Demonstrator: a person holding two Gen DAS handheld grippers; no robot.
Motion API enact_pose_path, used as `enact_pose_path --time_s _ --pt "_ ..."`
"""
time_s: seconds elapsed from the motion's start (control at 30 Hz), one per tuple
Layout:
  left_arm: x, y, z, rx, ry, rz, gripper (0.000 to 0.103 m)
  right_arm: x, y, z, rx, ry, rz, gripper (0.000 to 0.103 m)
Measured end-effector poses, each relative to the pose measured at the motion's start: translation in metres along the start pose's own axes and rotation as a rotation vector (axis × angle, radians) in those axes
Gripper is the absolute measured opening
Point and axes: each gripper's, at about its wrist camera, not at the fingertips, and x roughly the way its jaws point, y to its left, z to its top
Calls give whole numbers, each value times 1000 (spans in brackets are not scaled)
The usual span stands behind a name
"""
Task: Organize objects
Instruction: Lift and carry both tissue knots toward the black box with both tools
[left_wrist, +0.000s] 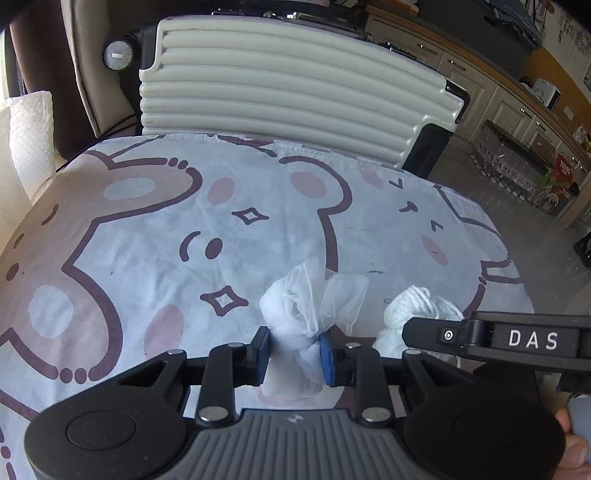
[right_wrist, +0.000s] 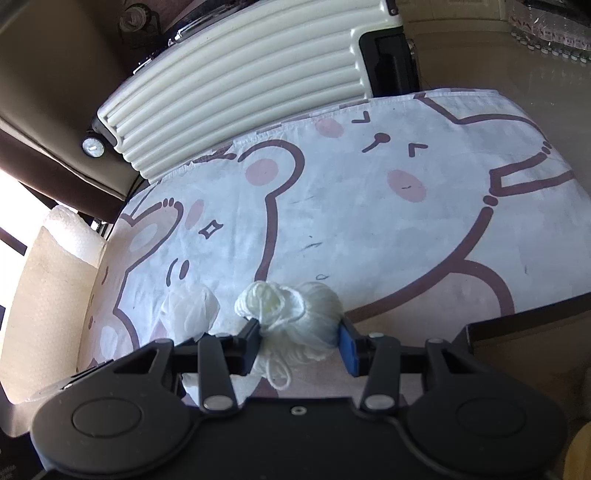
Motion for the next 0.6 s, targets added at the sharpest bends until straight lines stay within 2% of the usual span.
enact_pose_path --time_s 0.37,0.6 --pt "-45 -3 3 -32 -33 4 29 -55 3 -6 -5 -77 -3 45" --pt "-83 -2 5 -7 -70 35 29 -87 15 -16 -83 -134 -29 46"
